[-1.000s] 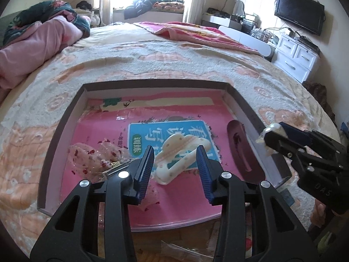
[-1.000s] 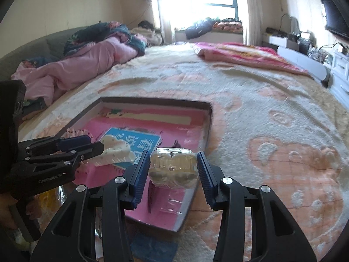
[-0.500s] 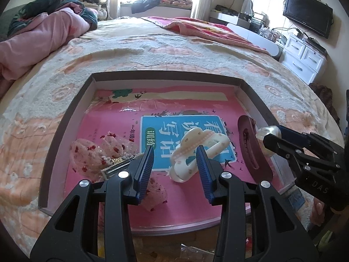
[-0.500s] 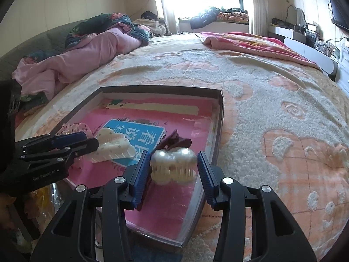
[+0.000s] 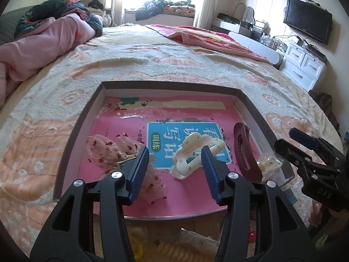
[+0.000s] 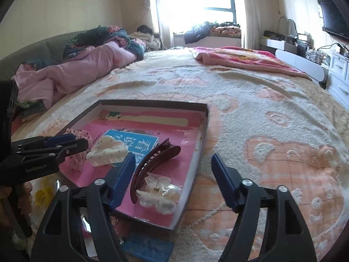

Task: Organize jewelry
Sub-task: 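Open left tool to drop the white clip while right tool releases the pearls in the box, then withdraw both tools from the box back toward the loose items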

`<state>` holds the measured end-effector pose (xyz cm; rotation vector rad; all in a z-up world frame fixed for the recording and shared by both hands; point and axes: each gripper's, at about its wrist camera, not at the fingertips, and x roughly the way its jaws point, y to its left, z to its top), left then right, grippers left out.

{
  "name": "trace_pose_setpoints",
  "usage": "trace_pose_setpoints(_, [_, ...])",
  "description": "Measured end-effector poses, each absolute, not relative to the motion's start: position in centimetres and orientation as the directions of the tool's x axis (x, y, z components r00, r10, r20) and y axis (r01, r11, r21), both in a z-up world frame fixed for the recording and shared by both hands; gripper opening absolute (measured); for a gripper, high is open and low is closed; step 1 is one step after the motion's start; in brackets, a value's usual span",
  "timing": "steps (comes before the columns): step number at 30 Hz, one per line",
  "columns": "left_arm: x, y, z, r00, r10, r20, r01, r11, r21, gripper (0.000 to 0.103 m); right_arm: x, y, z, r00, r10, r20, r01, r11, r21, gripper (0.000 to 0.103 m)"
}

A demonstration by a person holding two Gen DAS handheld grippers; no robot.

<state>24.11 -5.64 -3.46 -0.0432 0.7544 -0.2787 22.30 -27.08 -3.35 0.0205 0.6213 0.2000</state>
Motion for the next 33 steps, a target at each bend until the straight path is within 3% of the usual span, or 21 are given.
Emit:
trace_pose_setpoints(8, [23.3,-5.4,-2.6,0.713,-0.258,-0.651,0.213,0.966,-0.150,0.059,21.0,-28.1,-2.7,0.831,0.159,-0.534,-0.125,0.987,0.100,0.091])
trace_pose_setpoints(15, [22.0,-4.7,-1.3,0.755,-0.251,-0.606,0.188,0.968,-0.167,0.091,19.2,-28.4,-1.6,0.861,0.136,-0.489,-0.104,0.990,0.093,0.095])
trace_pose_setpoints(33, [17.6,-2.4,2.3,0.851,-0.221,-0.476,0.149,0.972,-0.184,0.092,14.3,-27.2,0.8,0.900,0.145,-0.410,-0.137,0.989,0.049,0.095])
